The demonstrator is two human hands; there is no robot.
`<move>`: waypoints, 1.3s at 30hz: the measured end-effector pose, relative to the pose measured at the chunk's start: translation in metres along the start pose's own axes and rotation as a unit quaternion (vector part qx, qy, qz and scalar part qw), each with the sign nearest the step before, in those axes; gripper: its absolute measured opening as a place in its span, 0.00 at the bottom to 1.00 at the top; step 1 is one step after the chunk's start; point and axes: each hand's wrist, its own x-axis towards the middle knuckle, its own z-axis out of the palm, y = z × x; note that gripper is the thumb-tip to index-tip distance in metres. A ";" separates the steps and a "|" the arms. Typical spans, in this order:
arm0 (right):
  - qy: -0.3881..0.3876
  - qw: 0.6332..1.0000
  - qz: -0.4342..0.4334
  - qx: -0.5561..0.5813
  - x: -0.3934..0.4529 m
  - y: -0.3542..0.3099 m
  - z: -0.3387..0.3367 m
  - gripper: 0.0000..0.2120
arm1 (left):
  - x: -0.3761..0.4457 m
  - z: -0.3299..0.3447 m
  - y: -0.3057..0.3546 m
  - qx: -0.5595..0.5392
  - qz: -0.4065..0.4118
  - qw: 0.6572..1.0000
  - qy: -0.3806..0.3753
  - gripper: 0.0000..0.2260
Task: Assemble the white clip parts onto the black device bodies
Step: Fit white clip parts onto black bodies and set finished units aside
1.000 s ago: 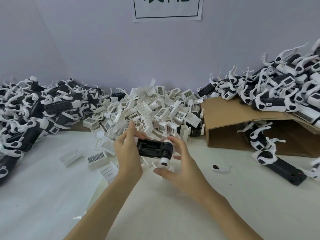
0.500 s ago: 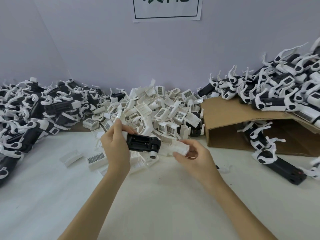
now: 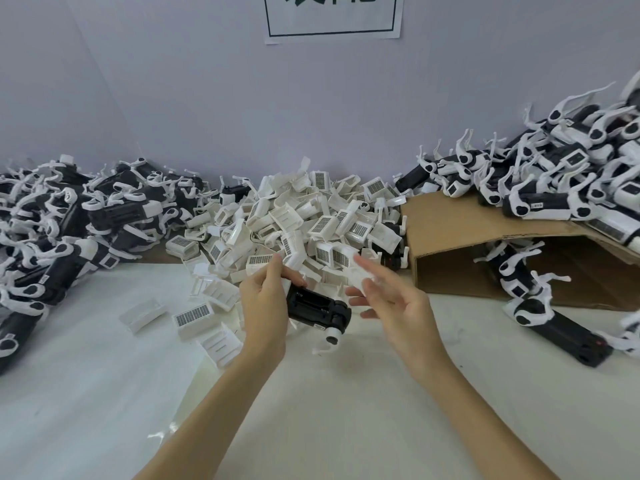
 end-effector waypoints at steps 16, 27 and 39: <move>-0.106 0.938 -0.150 -0.294 -0.012 0.010 0.012 0.29 | -0.002 0.003 0.001 0.035 -0.017 0.999 -0.002 0.29; -0.039 0.862 -0.248 -0.441 -0.007 0.018 0.013 0.34 | 0.000 0.000 0.004 0.149 0.062 0.976 -0.149 0.18; -0.001 0.901 -0.182 -0.395 -0.004 0.018 -0.002 0.28 | 0.015 -0.021 0.007 0.283 0.232 0.867 -0.338 0.18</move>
